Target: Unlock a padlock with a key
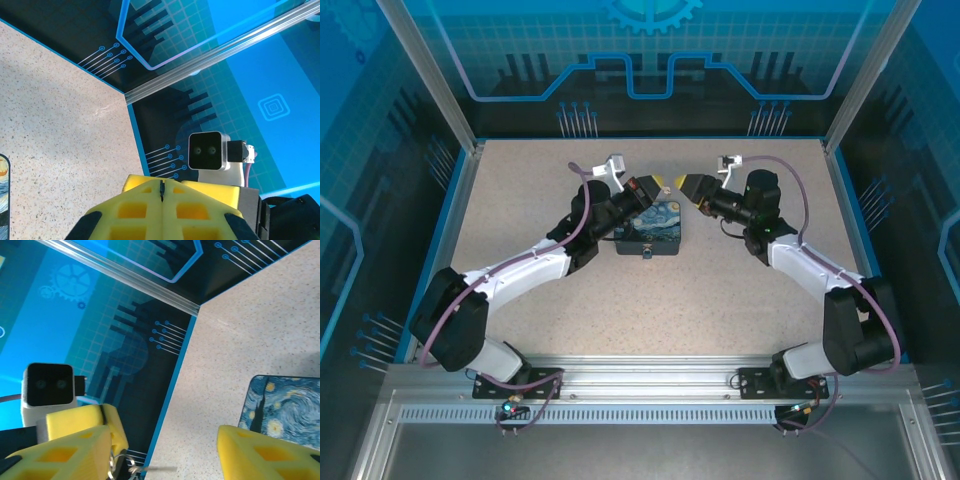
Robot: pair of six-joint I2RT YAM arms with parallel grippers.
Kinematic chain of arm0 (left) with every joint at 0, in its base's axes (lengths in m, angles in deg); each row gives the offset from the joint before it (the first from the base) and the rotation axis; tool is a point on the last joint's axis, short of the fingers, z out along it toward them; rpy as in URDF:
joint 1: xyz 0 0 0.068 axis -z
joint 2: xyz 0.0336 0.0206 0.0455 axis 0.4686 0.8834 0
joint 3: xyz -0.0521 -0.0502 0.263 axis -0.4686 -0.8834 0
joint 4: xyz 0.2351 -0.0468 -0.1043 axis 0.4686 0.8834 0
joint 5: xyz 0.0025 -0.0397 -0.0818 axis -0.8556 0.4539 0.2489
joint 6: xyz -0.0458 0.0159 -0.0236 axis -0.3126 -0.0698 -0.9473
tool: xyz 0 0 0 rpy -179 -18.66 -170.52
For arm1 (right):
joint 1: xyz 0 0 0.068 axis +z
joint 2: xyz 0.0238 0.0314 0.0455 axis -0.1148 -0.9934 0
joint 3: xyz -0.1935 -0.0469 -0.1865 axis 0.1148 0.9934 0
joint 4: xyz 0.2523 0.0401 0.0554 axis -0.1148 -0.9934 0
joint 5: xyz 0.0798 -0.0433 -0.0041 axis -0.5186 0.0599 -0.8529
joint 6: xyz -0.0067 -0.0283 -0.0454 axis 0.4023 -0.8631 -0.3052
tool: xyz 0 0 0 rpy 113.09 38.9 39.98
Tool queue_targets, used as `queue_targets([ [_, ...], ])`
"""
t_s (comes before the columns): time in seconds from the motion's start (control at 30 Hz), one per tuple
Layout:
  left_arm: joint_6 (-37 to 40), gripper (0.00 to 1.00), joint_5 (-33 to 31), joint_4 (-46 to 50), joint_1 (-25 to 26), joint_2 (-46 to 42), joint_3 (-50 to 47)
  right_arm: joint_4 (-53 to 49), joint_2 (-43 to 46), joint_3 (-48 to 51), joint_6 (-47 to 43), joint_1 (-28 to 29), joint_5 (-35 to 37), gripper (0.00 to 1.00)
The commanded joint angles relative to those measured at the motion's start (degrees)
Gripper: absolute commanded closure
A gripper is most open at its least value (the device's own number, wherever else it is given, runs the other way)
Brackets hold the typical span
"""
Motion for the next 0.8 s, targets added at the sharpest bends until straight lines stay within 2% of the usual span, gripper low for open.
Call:
queue_targets([
  [0.0,-1.64,1.0,-1.61,-1.15,0.59,-1.59,-0.25,5.46,0.06,0.86,1.04,1.19,-1.97,0.41],
  [0.77,-3.37,1.0,-6.36,-4.04,2.0,0.52,0.0,14.1,-0.78,3.24,6.47,4.73,0.3,0.6],
])
